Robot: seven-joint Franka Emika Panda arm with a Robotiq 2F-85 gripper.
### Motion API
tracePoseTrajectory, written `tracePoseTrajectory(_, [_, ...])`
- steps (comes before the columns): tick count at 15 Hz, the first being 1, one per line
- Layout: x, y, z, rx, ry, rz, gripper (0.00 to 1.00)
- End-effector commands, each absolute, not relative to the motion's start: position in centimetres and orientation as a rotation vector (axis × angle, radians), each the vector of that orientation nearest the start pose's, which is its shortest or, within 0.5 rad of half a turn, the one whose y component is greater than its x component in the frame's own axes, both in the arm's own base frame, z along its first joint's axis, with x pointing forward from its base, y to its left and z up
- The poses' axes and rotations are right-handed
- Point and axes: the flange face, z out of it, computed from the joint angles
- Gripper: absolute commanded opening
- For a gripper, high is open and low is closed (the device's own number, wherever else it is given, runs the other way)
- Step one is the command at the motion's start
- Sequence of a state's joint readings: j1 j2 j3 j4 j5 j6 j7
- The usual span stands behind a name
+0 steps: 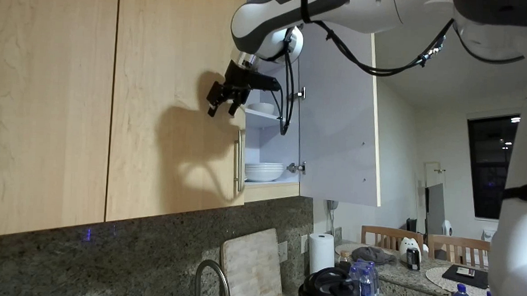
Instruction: Close the left door on the open upper cabinet
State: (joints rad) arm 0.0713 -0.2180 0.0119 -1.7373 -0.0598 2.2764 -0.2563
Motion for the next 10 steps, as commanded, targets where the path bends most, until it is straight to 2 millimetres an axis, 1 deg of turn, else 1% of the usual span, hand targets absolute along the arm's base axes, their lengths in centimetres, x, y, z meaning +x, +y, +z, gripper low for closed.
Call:
tracePoseTrajectory(1, [51.5,5.0,75.8,-2.997,-0.734,-1.121,1.00])
tracePoseTrajectory(3, [50.1,5.7,76.8,-3.009,-0.798,-1.113,1.00])
tracePoseTrajectory(4, [49.2,6.0,77.2,-2.999,-0.858,-1.100,1.00])
tracePoseTrajectory(6, [47.6,6.2,77.4,-2.965,-0.959,-1.036,1.00])
tracePoseTrajectory(8, [46.2,6.1,76.9,-2.991,-0.960,-0.948,1.00])
tracePoseTrajectory(9, [45.6,6.0,76.3,-3.027,-0.929,-0.877,1.00])
tracePoseTrajectory(10, [45.0,5.6,75.6,-3.087,-0.862,-0.807,1.00])
